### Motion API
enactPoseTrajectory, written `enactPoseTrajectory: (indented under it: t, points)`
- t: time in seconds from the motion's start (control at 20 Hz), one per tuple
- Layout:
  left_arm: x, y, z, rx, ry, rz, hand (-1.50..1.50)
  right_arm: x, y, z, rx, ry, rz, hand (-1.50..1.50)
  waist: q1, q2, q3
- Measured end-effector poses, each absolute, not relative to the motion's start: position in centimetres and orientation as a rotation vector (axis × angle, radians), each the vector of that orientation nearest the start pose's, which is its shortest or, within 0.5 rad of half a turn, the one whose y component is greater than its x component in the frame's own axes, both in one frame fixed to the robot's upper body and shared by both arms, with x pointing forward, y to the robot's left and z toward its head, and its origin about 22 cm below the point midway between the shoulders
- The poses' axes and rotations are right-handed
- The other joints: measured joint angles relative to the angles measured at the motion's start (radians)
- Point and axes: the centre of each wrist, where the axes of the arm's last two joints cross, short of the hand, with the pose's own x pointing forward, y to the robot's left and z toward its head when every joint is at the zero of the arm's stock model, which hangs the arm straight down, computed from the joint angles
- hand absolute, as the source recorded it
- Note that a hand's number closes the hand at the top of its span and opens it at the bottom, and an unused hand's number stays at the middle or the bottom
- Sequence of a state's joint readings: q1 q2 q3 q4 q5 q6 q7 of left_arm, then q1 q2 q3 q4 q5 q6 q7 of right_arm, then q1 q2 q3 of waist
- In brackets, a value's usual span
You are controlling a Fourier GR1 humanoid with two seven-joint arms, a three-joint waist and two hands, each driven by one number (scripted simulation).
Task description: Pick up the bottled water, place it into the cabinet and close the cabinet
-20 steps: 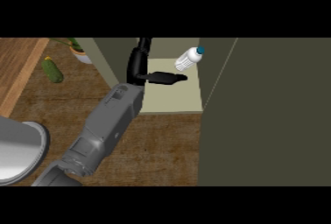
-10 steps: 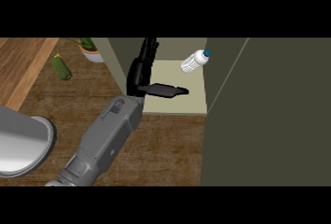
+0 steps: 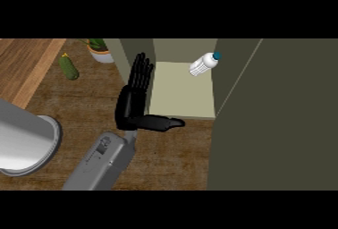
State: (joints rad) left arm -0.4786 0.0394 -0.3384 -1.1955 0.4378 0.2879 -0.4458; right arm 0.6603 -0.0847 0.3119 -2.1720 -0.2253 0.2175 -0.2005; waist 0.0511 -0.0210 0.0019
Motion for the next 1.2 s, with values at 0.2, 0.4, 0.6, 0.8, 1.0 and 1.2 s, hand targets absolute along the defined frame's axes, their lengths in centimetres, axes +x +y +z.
enactPoseTrajectory:
  t: [0.2, 0.4, 0.6, 0.8, 1.0, 1.2]
  points:
    - [27.8, 12.1, 3.7, -0.379, -1.913, 0.107, -1.5, 9.4, -21.4, 5.0, 0.407, -1.77, -0.001, -1.5, -0.007, 0.004, -0.001]
    - [23.5, 13.4, 5.5, -0.411, -1.907, 0.111, -1.5, 9.7, -21.2, 5.1, 0.435, -1.753, 0.115, 1.5, -0.016, 0.008, -0.001]
    - [19.4, 14.9, 6.7, -0.412, -1.926, 0.136, -1.5, 9.4, -21.2, 5.8, 0.475, -1.705, 0.248, 1.5, -0.021, 0.011, -0.002]
    - [16.7, 17.2, 7.4, -0.367, -1.951, 0.168, -1.5, 9.1, -20.6, 6.7, 0.501, -1.676, 0.39, 1.5, -0.025, 0.018, 0.0]
    - [13.7, 19.5, 7.9, -0.322, -1.965, 0.191, -1.5, 8.8, -19.9, 7.5, 0.52, -1.642, 0.484, 1.5, -0.023, 0.023, 0.001]
    - [11.6, 21.5, 8.2, -0.3, -1.98, 0.214, -1.5, 8.6, -19.6, 8.3, 0.494, -1.638, 0.571, 1.5, -0.023, 0.025, 0.001]
